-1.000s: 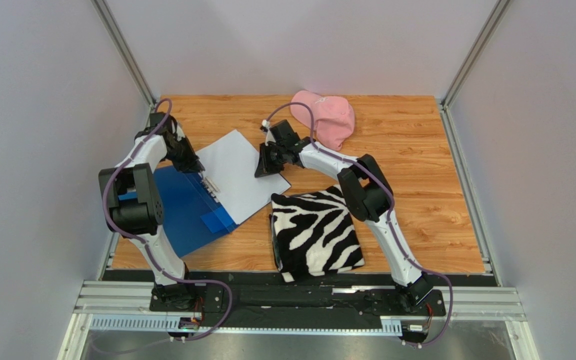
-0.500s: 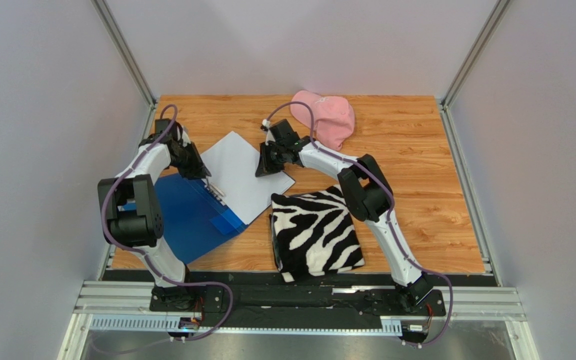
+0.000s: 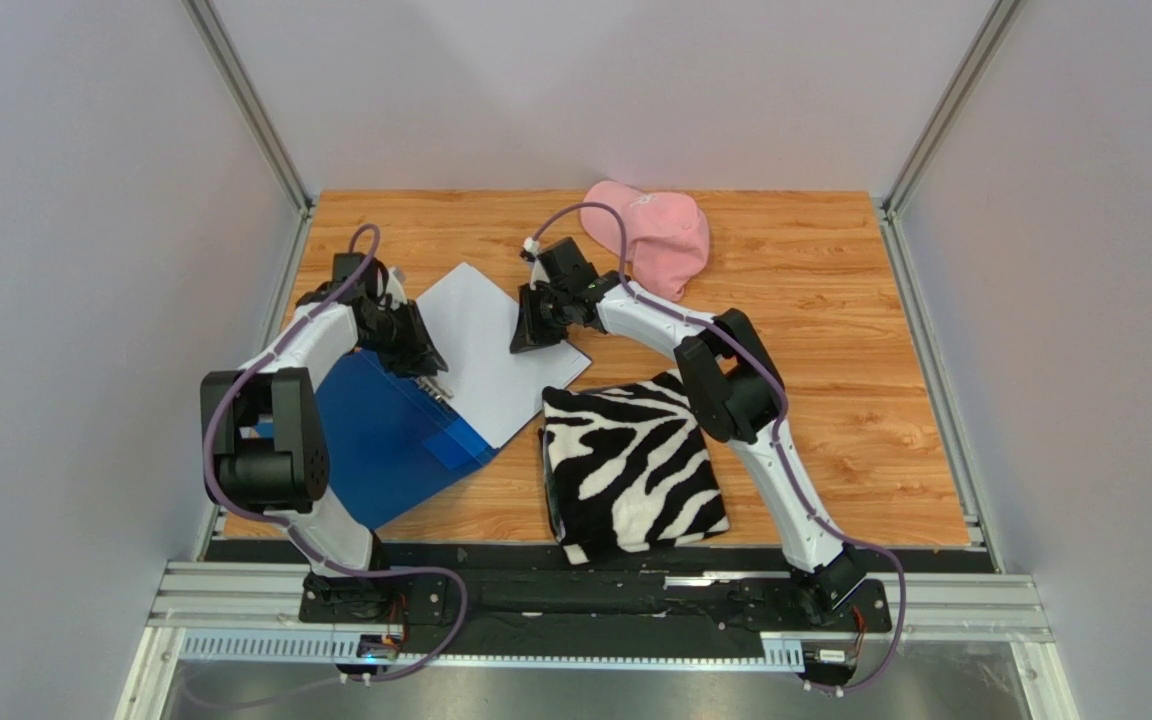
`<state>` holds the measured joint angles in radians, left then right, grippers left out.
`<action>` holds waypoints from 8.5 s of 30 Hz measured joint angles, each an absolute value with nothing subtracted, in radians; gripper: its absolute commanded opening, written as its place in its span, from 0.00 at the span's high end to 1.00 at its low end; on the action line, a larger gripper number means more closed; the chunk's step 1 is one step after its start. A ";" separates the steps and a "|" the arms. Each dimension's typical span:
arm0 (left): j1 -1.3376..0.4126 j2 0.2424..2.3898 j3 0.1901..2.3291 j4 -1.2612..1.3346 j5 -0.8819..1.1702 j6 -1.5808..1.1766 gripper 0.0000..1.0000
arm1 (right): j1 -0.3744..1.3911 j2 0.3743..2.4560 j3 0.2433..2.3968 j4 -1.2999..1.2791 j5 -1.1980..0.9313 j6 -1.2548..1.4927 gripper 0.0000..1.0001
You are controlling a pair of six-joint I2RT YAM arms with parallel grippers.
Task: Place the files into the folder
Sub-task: Close the spring clip on the folder with some files, then clamp the file and folder with some files.
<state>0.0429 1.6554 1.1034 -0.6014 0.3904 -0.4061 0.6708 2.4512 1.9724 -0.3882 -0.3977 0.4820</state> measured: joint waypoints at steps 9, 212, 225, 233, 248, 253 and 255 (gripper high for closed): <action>0.028 1.628 1.024 -0.597 0.422 -0.411 0.64 | 0.671 2.451 1.972 -0.388 -0.398 0.482 1.00; -0.026 2.339 1.988 -1.021 0.074 -0.157 0.59 | 0.751 2.625 2.210 -0.326 -0.513 0.910 1.00; -0.031 1.631 1.655 -0.976 -0.022 -0.360 0.12 | 0.737 2.622 2.043 0.011 -0.499 1.272 1.00; 0.158 1.074 1.291 -1.092 -0.141 -0.601 0.01 | 0.735 2.622 2.008 0.091 -0.468 1.372 1.00; 0.432 0.807 0.778 -1.064 0.045 -0.850 0.01 | 0.731 2.622 2.008 0.100 -0.454 1.394 1.00; 0.433 0.822 0.677 -0.863 0.146 -0.895 0.02 | 0.728 2.622 2.008 0.107 -0.453 1.399 1.00; 0.434 0.833 0.659 -0.798 0.174 -0.910 0.03 | 0.727 2.621 2.006 0.115 -0.453 1.399 1.00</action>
<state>0.4339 0.8326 0.6590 -0.7979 0.1738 -0.9096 0.7269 2.6213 2.0064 0.1146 -0.4526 1.3994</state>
